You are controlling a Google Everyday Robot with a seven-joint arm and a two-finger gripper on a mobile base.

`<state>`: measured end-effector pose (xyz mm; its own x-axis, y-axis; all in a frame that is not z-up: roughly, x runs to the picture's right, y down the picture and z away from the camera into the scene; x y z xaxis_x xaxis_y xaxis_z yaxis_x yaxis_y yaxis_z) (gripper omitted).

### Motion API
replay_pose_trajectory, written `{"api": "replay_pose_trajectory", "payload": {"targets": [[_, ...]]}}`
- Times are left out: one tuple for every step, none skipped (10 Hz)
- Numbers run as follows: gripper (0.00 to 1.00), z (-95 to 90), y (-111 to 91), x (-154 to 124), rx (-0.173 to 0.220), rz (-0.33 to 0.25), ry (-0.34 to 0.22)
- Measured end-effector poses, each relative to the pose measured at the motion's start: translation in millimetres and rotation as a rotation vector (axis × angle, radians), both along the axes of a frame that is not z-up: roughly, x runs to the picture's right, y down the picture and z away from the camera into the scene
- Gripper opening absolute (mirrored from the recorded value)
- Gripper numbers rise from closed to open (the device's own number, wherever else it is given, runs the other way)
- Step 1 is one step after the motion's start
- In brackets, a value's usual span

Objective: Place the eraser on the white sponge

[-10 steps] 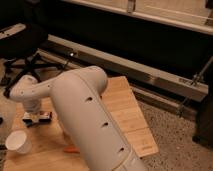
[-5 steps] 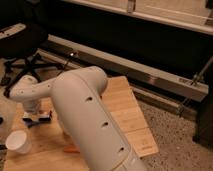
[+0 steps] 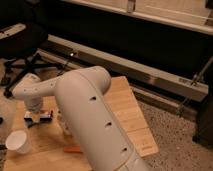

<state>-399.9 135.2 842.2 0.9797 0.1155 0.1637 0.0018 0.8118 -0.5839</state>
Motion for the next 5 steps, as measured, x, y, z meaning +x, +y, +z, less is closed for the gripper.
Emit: {"api": "replay_pose_trajectory", "payload": {"targets": [[0.8,-0.7,0.7,-1.5,0.0,-0.002,-0.002],[0.8,-1.3,1.2,-2.5,0.0,-0.002,-0.003],[0.8,-1.0,1.1,-2.1,0.0,-0.002,-0.003],[0.8,-0.9,0.9,-1.6,0.0,-0.002,-0.002],[0.8,-1.0,1.0,-1.9,0.0,-0.002,-0.002]]}}
